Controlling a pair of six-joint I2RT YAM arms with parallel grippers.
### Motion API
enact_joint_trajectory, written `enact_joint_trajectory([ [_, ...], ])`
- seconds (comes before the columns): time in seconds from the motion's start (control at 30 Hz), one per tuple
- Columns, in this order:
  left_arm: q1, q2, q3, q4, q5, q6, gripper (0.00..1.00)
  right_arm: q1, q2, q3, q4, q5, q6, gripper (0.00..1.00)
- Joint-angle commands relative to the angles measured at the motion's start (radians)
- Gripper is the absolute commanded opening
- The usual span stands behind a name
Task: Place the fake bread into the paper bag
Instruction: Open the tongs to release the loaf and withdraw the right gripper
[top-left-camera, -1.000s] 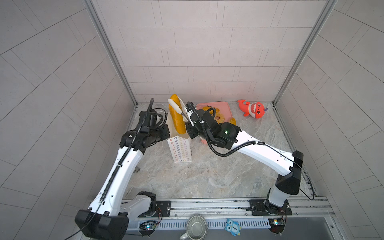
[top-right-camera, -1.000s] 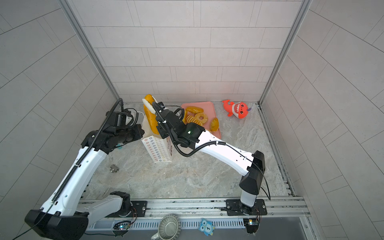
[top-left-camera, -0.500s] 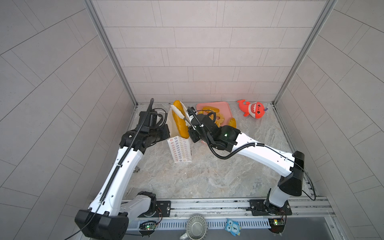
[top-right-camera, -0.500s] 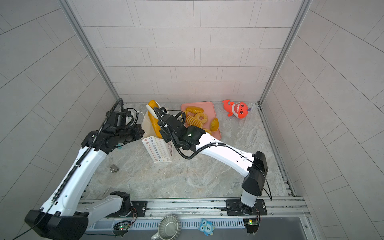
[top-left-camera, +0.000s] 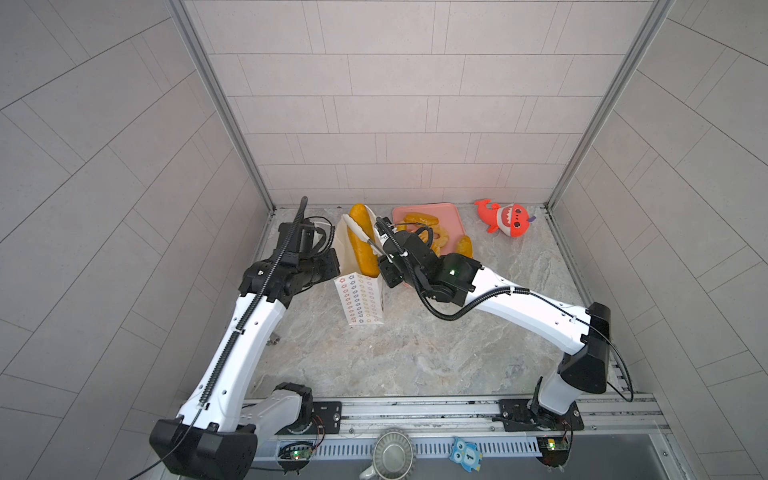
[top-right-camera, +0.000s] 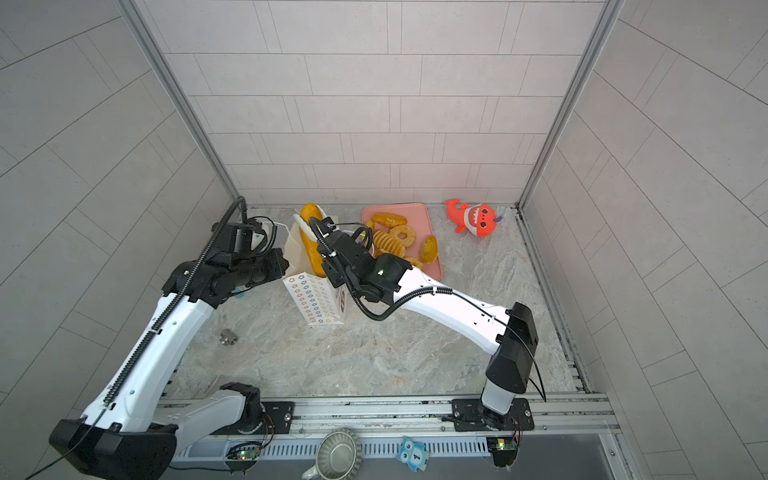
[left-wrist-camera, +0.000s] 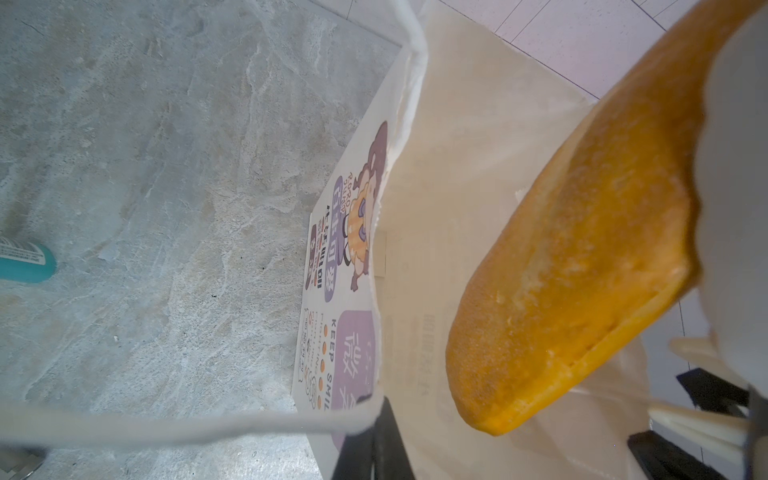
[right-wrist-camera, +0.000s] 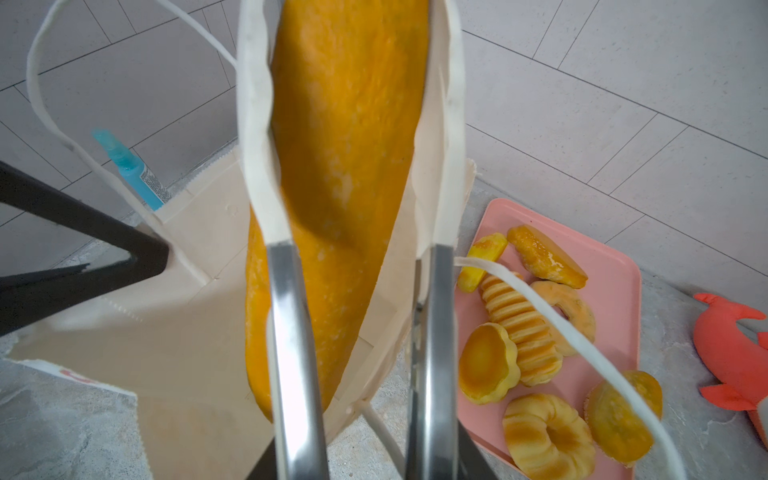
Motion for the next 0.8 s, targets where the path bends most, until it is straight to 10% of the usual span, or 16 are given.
enact_joint_trajectory([
  [0.0,-0.006,-0.024,0.01,0.004,-0.003,-0.003,0.06,0.003,-0.056,0.017,0.025,0.01,0.002,0.46],
  [0.77,-0.005,-0.025,0.01,-0.001,-0.016,0.001,0.06,-0.006,-0.211,0.066,-0.018,0.019,-0.033,0.53],
])
